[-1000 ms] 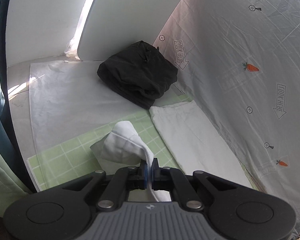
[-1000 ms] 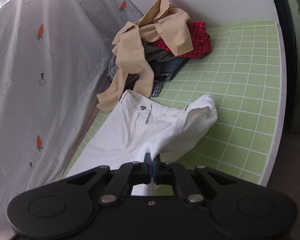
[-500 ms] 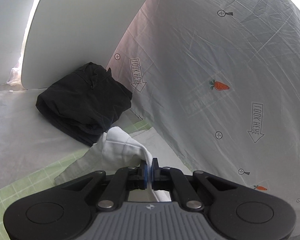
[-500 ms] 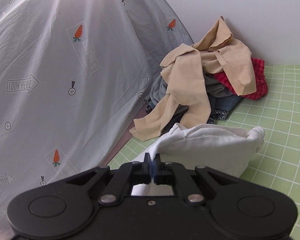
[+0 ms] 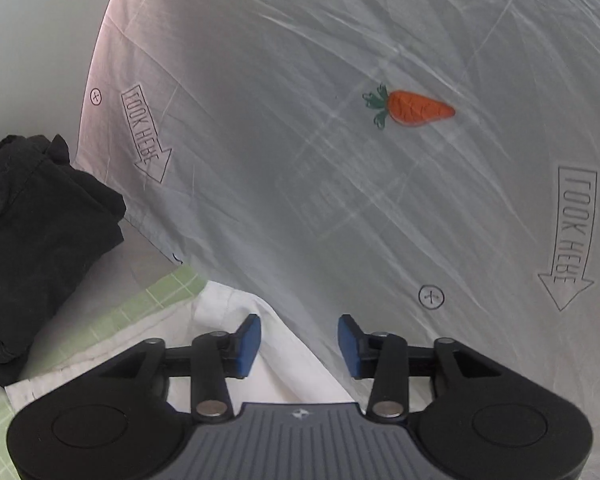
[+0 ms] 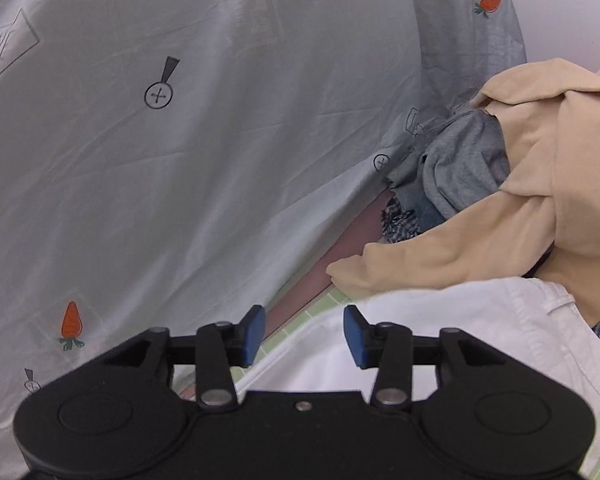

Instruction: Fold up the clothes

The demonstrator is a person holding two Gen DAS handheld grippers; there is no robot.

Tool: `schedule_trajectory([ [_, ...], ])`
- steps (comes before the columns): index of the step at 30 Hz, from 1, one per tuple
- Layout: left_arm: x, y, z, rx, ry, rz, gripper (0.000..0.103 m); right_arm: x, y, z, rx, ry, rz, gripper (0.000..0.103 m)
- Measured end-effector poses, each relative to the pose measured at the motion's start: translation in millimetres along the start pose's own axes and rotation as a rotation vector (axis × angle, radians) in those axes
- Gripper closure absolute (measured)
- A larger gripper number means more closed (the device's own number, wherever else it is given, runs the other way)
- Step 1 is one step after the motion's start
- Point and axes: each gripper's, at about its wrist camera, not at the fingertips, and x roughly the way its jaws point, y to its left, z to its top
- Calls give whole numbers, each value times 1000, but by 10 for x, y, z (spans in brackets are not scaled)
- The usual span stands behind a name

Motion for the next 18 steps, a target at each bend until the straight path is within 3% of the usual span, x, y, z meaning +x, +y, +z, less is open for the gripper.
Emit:
schedule_trajectory([
  [1,-16,65,-125,12,18,17,40,-4,54,-57,-25,-2,1,47],
  [2,-32,130,-251,24,36,34,36,-85,45,-193,-59,1,-15,32],
  [3,-49,242,-369,28,65,61,36,-153,-4,-320,-72,20,-42,23],
  [6,-103,613,-673,-3,152,153,36,-350,-262,-716,-67,107,-108,23],
  [8,-154,898,-858,-61,213,226,36,-470,-487,-924,10,155,-161,23],
  [11,-212,1191,-1025,-124,241,279,35,-660,-835,-1239,141,219,-238,23],
  [15,-167,1396,-1132,-168,269,308,32,-692,-1097,-1465,278,283,-306,22],
  [18,-49,1381,-1161,-159,284,298,31,-623,-1200,-1510,375,294,-274,22],
])
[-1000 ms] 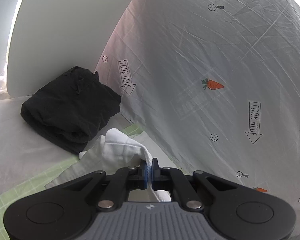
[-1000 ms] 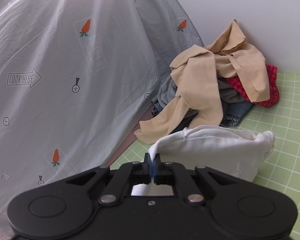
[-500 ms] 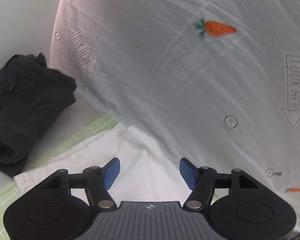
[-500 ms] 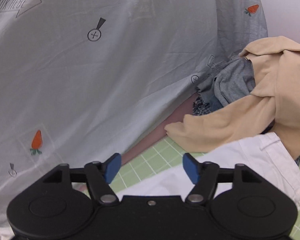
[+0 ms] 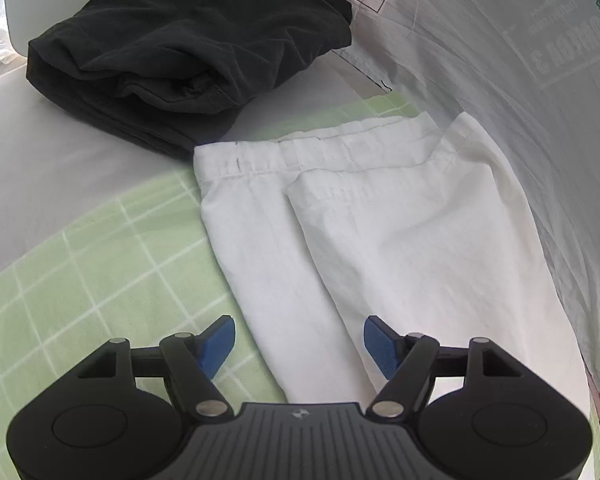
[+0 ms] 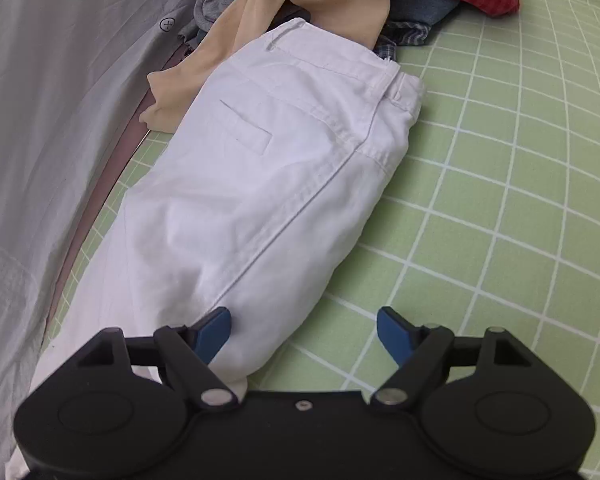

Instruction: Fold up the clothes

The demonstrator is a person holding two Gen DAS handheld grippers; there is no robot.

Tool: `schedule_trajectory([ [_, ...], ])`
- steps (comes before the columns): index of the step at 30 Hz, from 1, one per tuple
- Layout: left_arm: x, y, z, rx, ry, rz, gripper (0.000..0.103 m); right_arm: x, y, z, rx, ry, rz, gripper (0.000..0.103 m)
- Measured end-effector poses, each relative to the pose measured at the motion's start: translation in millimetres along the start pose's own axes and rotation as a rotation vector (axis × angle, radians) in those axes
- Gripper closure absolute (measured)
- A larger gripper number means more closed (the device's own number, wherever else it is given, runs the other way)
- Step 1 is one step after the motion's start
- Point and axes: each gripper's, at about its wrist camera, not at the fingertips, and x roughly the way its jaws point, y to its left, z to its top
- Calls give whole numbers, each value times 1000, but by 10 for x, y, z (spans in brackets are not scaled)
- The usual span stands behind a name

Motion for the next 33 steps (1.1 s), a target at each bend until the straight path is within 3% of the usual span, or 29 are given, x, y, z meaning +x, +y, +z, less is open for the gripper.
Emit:
schedule_trajectory([
  [5,117,-152,8,28,-16,23,25,126,83,14,78,4,25,19],
  [9,138,-234,-4,47,-36,29,29,183,133,12,147,-5,48,13],
  [10,132,-237,-19,47,-49,26,33,199,148,12,162,-3,58,13],
  [13,128,-221,-41,38,-62,18,80,248,199,17,202,6,88,12],
  [14,133,-202,-30,33,-56,8,97,266,224,20,205,19,121,19],
  [15,138,-184,-19,28,-50,-1,99,273,258,19,177,20,152,44],
  [16,125,-154,-3,22,-44,-18,101,279,293,17,148,21,182,64],
  [17,93,-113,12,12,-45,-31,101,272,344,31,93,24,162,96],
  [25,-462,311,-142,-55,-52,-126,101,-63,88,117,3,-32,187,99],
  [33,-1221,977,-1070,-45,-4,-88,101,-327,-454,294,-75,-63,172,99],
])
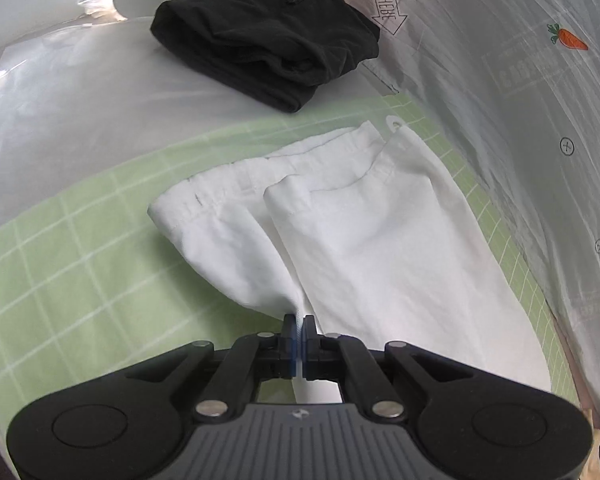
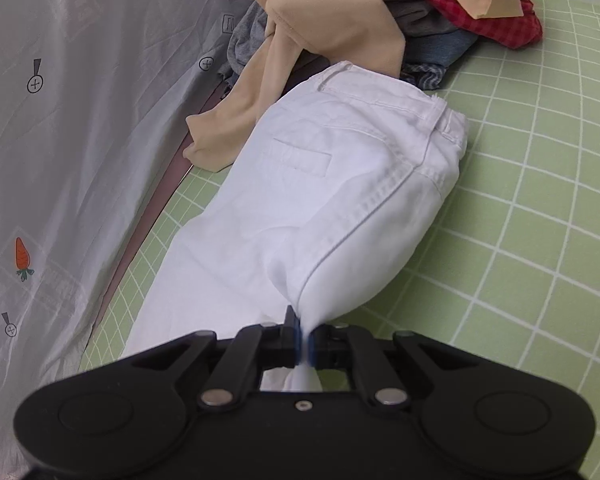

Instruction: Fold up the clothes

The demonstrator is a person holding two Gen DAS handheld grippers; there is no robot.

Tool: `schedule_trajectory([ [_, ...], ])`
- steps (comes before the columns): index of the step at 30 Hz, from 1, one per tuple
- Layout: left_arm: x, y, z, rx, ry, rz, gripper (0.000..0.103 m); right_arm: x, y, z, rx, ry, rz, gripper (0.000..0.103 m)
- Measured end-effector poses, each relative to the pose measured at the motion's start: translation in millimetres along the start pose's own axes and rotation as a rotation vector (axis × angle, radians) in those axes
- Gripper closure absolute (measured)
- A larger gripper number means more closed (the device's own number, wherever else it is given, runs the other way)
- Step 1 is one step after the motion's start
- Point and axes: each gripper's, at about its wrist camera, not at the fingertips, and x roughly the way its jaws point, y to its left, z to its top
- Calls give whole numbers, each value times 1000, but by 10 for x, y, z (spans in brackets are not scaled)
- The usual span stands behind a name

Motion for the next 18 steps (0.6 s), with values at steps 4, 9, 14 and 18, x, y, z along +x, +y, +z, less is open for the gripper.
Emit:
schedule_trajectory([
  [4,-152,378,-424,-21,56,27,100,-108,-249,34,-47,-4,-54,97],
  [9,-313,553,-517,23,49,53,92,-226,-207,-73,-202,0,-132,79],
  [14,-495,495,-314,139,-46,22,88,-523,77,-377,-369,-61,-161,53],
  [18,-336,479,-100,143,-35,-14,74,-636,236,-751,-407,-59,-131,48],
])
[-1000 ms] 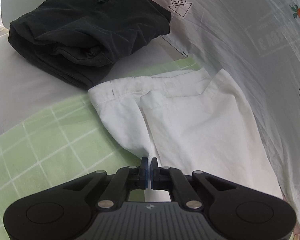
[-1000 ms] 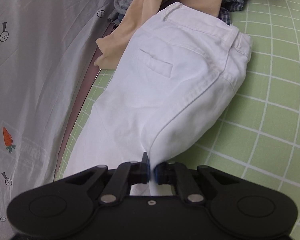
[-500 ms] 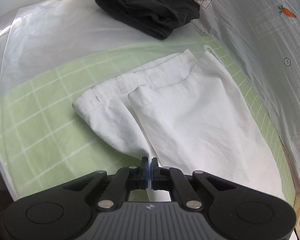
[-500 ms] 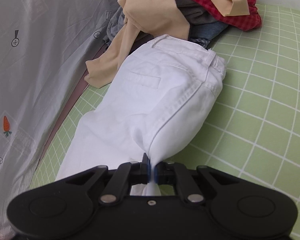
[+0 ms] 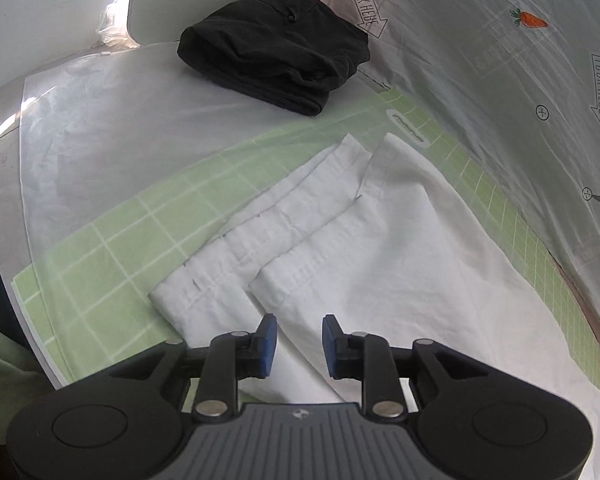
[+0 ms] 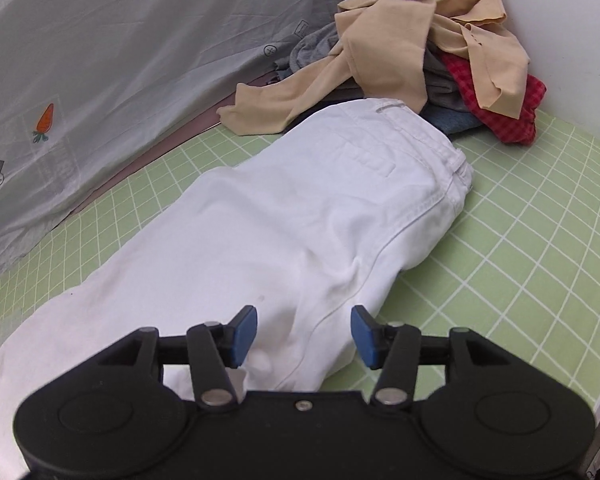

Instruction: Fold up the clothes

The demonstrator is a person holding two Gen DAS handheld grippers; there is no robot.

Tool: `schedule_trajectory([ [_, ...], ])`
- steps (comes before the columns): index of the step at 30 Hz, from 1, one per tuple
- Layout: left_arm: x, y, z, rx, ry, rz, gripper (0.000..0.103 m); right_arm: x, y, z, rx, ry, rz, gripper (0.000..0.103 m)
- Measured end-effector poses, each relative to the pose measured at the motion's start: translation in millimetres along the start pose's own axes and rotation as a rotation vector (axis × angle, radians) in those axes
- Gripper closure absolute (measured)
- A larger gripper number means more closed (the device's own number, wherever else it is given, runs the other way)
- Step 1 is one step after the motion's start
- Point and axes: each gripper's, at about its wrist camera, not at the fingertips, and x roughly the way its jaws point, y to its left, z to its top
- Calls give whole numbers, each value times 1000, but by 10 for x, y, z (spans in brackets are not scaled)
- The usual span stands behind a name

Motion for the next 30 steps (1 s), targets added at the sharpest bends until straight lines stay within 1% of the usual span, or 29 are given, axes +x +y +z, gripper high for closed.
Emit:
schedule_trajectory([
  [1,66,3,40,2,19,2,73,-7,53,-81,-6,1,5,48],
  [3,195,12,116,13,54,4,68,-54,195,-256,-27,-5,-10,48],
  [5,311,9,173,56,90,8,65,-112,285,-389,-32,-11,-29,47],
  [6,369,8,201,78,107,10,59,-145,312,-445,-26,-13,-36,46],
  [8,486,7,262,120,138,18,54,-218,354,-541,-10,-17,-55,42],
  [9,537,14,298,133,150,15,54,-252,368,-577,-2,-20,-65,38],
  [12,634,27,394,155,166,-12,55,-371,394,-707,17,-28,-91,36],
  [13,644,30,411,160,160,-21,56,-407,406,-763,24,-25,-101,35],
  [14,646,34,420,165,155,-32,59,-433,416,-812,32,-23,-110,35],
  [15,647,37,427,170,151,-43,79,-457,425,-860,40,-20,-119,35],
  [16,637,42,433,183,149,-63,89,-474,440,-902,45,-17,-122,35],
  [17,618,49,433,187,149,-85,94,-491,457,-943,50,-14,-124,35],
  [18,572,68,432,186,132,-101,99,-507,473,-984,55,-11,-127,35],
  [20,441,91,434,195,89,-121,99,-522,539,-1036,49,-5,-125,35],
  [21,333,91,440,215,51,-104,99,-533,578,-1048,42,-4,-122,35],
  [25,-116,265,473,173,-50,-103,99,-572,752,-1044,-5,-14,-99,35],
  [26,-159,323,468,149,-50,-99,98,-576,793,-1041,-20,-17,-93,35],
  [28,-107,451,382,137,-31,-58,98,-569,871,-1043,-52,-15,-80,35],
  [29,-41,490,333,134,-11,-40,98,-557,908,-1048,-71,-11,-74,35],
  [30,55,549,273,103,24,-31,98,-545,931,-1055,-88,-6,-69,35],
])
